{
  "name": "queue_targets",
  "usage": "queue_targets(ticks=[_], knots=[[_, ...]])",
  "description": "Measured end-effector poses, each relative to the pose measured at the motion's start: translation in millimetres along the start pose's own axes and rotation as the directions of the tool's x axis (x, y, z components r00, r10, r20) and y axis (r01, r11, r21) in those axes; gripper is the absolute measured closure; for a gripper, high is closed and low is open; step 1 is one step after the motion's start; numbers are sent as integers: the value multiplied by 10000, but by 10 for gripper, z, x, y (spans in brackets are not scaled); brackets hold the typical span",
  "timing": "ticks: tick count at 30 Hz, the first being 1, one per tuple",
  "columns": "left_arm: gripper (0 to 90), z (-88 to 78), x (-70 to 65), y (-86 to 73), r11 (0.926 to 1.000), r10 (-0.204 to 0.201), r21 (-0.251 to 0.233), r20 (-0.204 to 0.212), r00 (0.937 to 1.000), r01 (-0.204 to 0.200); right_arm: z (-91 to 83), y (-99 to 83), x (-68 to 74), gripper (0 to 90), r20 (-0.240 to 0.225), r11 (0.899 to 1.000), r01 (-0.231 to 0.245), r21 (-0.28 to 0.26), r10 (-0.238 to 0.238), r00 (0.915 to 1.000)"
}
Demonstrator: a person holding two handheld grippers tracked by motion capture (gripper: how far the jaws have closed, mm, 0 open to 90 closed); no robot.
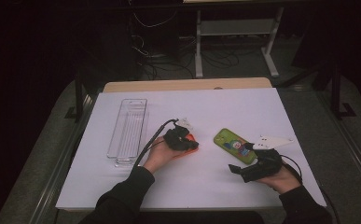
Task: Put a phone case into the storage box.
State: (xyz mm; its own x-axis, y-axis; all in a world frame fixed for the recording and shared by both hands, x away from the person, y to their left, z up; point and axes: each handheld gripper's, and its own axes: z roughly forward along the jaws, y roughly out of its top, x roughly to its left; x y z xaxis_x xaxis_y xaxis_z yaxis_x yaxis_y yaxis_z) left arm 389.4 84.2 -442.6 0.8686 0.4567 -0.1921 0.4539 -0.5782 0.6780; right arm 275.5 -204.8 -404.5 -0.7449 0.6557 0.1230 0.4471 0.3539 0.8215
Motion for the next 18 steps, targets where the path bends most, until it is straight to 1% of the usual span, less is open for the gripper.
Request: queue_targets(ticks=[2, 5, 6, 8, 9, 10, 11, 12, 13, 15, 17, 18], knots=[[900, 1, 0, 0, 10000, -24, 48, 52, 10000, 23, -1, 0, 2, 0, 1, 10000, -16, -20, 16, 10000], [900, 17, -15, -5, 10000, -24, 73, 249, 9997, 22, 1, -1, 0, 0, -2, 10000, 6, 2, -6, 10000], [900, 18, -26, -1, 9999, 29, 169, 295, 9996, -34, 0, -1, -1, 0, 11, 10000, -7, -15, 7, 10000], [900, 29, -50, 5, 9998, 94, 181, 372, 9993, -100, -2, -1, -2, 0, 7, 10000, -11, -26, 11, 10000], [900, 44, -69, 6, 10000, 36, 64, 462, 9989, -39, -2, -1, -2, 0, 7, 10000, -11, -26, 11, 10000], [900, 50, -90, 11, 9998, 111, 146, 549, 9984, -119, -2, -1, -1, 0, 16, 10000, -5, -25, 5, 10000], [900, 63, -112, 13, 9999, 73, 101, 600, 9982, -79, -2, -1, 0, 0, 11, 10000, -8, -20, 8, 10000], [900, 72, -140, 21, 9996, 179, 222, 712, 9973, -195, -2, 0, 2, 0, -4, 10000, -13, -16, 13, 10000], [900, 72, -140, 21, 9996, 179, 222, 712, 9973, -195, -2, 0, 2, 0, -4, 10000, -13, -16, 13, 10000], [900, 88, -176, 21, 9995, 177, 248, 936, 9955, -202, -1, 0, 2, 0, -9, 10000, -18, -10, 18, 10000], [900, 98, -216, 27, 9987, 302, 366, 1078, 9937, -343, -5, 0, 0, 0, 4, 10000, -25, -28, 25, 10000], [900, 116, -280, 30, 9979, 395, 458, 1312, 9906, -459, -5, 0, 0, 0, 2, 10000, -31, -41, 31, 10000]])
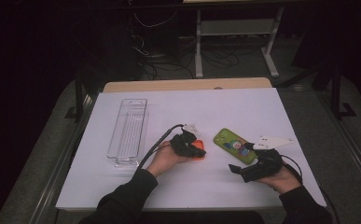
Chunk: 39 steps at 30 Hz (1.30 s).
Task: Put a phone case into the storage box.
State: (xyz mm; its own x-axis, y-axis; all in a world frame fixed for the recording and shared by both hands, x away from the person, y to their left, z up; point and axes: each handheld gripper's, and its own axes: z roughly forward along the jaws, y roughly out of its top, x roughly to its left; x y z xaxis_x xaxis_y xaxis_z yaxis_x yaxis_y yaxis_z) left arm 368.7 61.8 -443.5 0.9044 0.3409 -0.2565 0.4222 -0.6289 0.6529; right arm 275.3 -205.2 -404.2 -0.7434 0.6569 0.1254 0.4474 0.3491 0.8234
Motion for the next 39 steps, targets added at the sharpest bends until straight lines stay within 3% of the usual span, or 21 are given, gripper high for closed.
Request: queue_targets(ticks=[4, 6, 14, 18, 26, 32, 37, 39], knots=[[900, 24, -79, 3, 9997, 205, 159, 223, 9995, -209, -2, -1, 0, 0, 4, 10000, 3, 4, -3, 10000], [900, 45, -149, 5, 9982, 507, 314, 429, 9978, -521, 0, -1, -5, 0, -3, 10000, 12, 5, -12, 10000], [900, 90, -314, -17, 9971, 471, 551, 1010, 9938, -529, 5, -1, -2, 0, 11, 10000, 12, 51, -12, 10000], [900, 81, -397, -41, 9936, 683, 811, 1230, 9901, -786, 4, -1, 2, 0, 0, 10000, -31, 76, 31, 10000], [900, 55, -450, -79, 9909, 834, 941, 1283, 9882, -958, 20, 2, 0, 0, 19, 9999, 95, 44, -95, 10000], [842, -248, -399, -75, 9904, 1379, -52, 943, 9859, -1381, 24, 0, 1, 0, -8, 9999, 110, 79, -109, 9999], [685, -572, -360, -166, 9892, 1205, -891, 376, 9920, -1168, 29, 1, 0, 0, -5, 9999, 60, 111, -60, 10000], [633, -664, -348, -234, 9890, 1150, -952, 184, 9932, -1128, 32, 2, 0, 0, 20, 9999, 117, 113, -117, 9999]])
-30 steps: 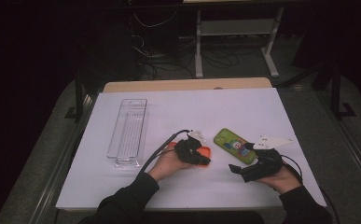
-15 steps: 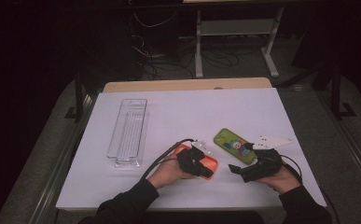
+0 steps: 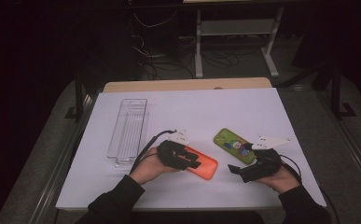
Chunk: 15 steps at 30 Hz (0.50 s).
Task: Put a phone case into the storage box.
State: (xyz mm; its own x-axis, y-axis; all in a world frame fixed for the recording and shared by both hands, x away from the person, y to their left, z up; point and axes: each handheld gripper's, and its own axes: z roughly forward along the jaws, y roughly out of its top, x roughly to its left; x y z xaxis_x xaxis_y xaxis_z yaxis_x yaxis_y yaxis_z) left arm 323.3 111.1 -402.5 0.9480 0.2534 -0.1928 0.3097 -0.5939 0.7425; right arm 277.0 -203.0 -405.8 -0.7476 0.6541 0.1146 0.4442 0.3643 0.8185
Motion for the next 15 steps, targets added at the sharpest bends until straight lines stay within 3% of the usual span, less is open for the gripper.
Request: queue_targets(ticks=[3, 4, 5, 6, 7, 12, 15], knots=[[451, -174, -2, -117, 9998, -138, -141, -575, 9983, 130, 6, 1, 2, 0, -14, 10000, -28, 28, 28, 10000], [394, -174, -2, -117, 9998, -138, -141, -575, 9983, 130, 7, 1, 3, 0, -9, 10000, -47, 41, 48, 10000], [394, -210, 8, -134, 9999, -100, -120, -665, 9977, 93, 7, 1, 3, 0, -9, 10000, -47, 41, 48, 10000], [308, -266, 17, -158, 9997, -118, -203, -798, 9967, 102, 12, 0, -1, 0, -16, 10000, -21, 63, 21, 10000], [308, -295, 19, -170, 9995, -180, -292, -863, 9961, 155, 12, 0, -1, 0, -16, 10000, -21, 63, 21, 10000], [75, -473, 36, -248, 9991, -245, -370, -1246, 9919, 200, 30, -7, 1, 0, -2, 9999, -13, 132, 13, 10000], [35, -561, 43, -319, 9989, -186, -447, -1383, 9902, 125, 35, -7, 2, 0, -18, 9999, -6, 159, 6, 10000]])
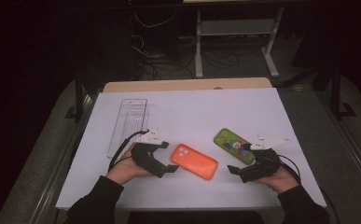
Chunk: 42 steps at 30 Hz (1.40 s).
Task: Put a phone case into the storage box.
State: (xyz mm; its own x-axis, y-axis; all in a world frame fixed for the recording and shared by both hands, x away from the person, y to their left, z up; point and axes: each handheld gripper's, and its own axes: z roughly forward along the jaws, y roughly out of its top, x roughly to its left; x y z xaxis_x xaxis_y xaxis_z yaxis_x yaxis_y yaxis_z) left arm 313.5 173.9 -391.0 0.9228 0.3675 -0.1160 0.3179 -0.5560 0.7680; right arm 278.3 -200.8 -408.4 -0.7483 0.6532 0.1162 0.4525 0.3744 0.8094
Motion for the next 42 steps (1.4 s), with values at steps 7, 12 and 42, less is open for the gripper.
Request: queue_targets(ticks=[7, 12, 42], knots=[[0, -76, 56, -60, 9997, -199, -175, -191, 9996, 196, 16, -2, 4, 0, 14, 9998, 40, 212, -40, 10000], [0, -95, 104, -88, 9991, -325, -281, -118, 9994, 321, 25, 13, 3, 0, 43, 9996, -13, 281, 12, 10000], [0, -101, 140, -91, 9997, -140, -198, -130, 9998, 138, 585, 714, 153, 0, -161, 9878, 604, 1438, -587, 9981]])
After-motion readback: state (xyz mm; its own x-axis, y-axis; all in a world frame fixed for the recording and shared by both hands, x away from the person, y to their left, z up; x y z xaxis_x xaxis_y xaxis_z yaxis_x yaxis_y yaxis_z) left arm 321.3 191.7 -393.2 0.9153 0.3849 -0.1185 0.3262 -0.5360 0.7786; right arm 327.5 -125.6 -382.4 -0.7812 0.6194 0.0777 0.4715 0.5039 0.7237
